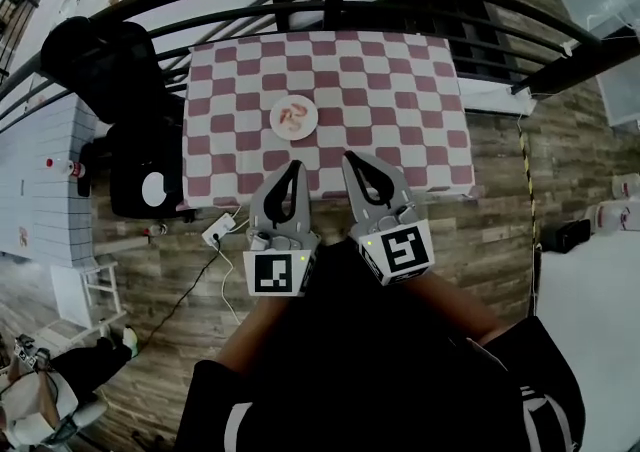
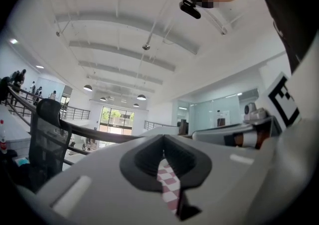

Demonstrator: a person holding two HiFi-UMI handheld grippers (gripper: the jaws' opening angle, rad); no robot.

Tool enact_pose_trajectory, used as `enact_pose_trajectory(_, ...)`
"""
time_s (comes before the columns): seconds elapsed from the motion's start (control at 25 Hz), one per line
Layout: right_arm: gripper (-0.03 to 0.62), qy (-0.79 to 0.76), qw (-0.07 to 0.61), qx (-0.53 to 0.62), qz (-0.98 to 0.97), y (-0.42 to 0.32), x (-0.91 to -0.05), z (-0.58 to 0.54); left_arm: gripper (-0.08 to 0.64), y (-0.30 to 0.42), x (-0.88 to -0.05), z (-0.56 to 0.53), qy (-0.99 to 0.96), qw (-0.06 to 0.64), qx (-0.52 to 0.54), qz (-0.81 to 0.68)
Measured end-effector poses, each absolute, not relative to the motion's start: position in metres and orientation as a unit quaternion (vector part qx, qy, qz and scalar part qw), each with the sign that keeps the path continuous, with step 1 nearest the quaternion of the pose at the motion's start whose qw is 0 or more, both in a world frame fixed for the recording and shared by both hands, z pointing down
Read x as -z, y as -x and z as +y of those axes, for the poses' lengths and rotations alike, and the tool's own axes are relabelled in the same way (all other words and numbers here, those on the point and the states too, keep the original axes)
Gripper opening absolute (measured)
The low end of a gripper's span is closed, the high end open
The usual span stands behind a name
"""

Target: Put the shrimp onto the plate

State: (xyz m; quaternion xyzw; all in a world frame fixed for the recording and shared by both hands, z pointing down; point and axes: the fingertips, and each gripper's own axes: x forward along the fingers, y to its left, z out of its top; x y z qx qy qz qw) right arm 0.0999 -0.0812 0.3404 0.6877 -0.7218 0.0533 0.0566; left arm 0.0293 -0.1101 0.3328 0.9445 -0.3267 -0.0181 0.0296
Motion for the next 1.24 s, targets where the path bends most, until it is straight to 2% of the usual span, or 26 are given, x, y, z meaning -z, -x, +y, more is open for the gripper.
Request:
enact_pose_trajectory(0.44, -0.002, -0.692, 0.060, -0.033, -0.718, -0.090, -0.339, -0.062, 0.009, -0.027, -0.333, -0.081, -0.951, 0.024, 0.017, -0.307)
enact_pose_trajectory(1.24, -0.002, -0.661, 0.058, -0.035, -0.748, -0.041, -0.340, -0.073, 0.009, 0.035, -0.338, -0.089, -0.930, 0.052, 0.024, -0.364)
